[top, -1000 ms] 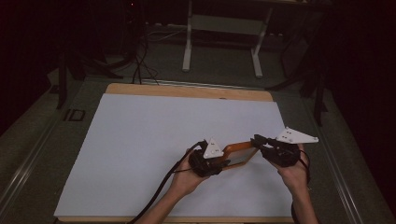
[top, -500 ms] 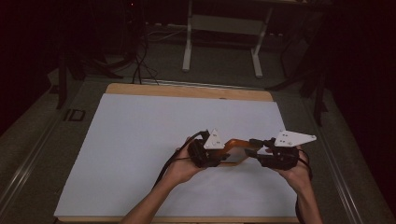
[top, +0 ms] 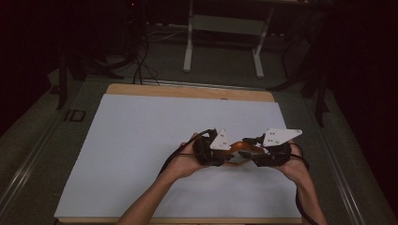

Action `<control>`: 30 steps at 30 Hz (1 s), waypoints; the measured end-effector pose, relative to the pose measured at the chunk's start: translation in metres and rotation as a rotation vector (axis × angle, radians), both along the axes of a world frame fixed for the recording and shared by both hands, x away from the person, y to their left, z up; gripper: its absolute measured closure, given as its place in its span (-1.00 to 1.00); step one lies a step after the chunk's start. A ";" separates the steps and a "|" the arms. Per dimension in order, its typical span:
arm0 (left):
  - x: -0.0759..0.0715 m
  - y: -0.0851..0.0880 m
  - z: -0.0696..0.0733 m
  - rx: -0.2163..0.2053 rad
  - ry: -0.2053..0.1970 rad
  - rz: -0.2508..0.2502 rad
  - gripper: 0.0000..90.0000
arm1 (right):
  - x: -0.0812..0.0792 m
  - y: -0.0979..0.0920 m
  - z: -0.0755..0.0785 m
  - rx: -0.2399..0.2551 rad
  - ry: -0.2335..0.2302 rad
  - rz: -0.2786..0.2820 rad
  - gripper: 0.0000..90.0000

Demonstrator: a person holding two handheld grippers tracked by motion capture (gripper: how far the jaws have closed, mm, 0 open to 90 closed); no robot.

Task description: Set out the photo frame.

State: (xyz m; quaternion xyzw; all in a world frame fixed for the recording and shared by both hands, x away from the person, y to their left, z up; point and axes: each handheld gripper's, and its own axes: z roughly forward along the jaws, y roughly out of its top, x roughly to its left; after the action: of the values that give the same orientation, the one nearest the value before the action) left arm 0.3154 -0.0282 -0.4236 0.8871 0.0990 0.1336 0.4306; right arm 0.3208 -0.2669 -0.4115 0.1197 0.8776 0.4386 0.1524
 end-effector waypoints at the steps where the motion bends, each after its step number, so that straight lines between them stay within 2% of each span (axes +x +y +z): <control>1: 0.002 0.001 -0.001 -0.018 0.013 0.009 0.48 | 0.000 -0.001 0.000 0.002 0.001 0.005 0.23; 3: 0.008 0.005 -0.002 -0.059 0.054 0.019 0.38 | -0.001 -0.004 0.000 0.011 0.005 0.018 0.34; 5: 0.012 0.006 -0.003 -0.095 0.092 0.019 0.34 | -0.004 -0.005 -0.001 0.009 -0.007 0.006 0.35; 9: 0.014 0.009 -0.006 -0.104 0.101 0.034 0.08 | -0.005 -0.007 -0.001 -0.003 -0.024 -0.003 0.40; 12: 0.017 0.017 -0.011 -0.149 0.126 0.045 -0.07 | -0.006 -0.009 -0.001 -0.006 -0.028 -0.011 0.43; 13: 0.019 0.021 -0.014 -0.177 0.142 0.051 -0.08 | -0.007 -0.010 -0.001 -0.005 -0.028 -0.011 0.43; 14: 0.019 0.021 -0.014 -0.177 0.142 0.051 -0.10 | -0.007 -0.010 -0.001 -0.005 -0.028 -0.011 0.43; 15: 0.024 0.028 -0.021 -0.214 0.170 0.063 -0.12 | -0.007 -0.012 -0.001 -0.007 -0.028 -0.015 0.45; 17: 0.030 0.034 -0.027 -0.239 0.196 0.082 -0.14 | -0.008 -0.014 -0.001 -0.009 -0.030 -0.016 0.46; 20: 0.035 0.036 -0.034 -0.247 0.216 0.098 -0.13 | -0.008 -0.015 -0.001 -0.009 -0.029 -0.021 0.47; 21: 0.038 0.036 -0.040 -0.235 0.235 0.099 -0.09 | -0.008 -0.017 -0.001 -0.007 -0.027 -0.025 0.49; 24: 0.041 0.032 -0.048 -0.200 0.245 0.095 0.00 | -0.007 -0.019 -0.001 -0.003 -0.023 -0.031 0.50; 26: 0.042 0.029 -0.052 -0.186 0.255 0.088 0.15 | -0.006 -0.021 -0.001 0.000 -0.024 -0.032 0.51; 30: 0.045 0.026 -0.053 -0.173 0.250 0.085 0.40 | -0.007 -0.022 -0.001 -0.004 -0.025 -0.029 0.51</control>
State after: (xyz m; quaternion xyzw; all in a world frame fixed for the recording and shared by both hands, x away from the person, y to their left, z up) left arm 0.3602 -0.0026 -0.4763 0.8513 0.2004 0.0313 0.4839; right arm 0.3139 -0.2887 -0.4128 0.1268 0.8746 0.4359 0.1701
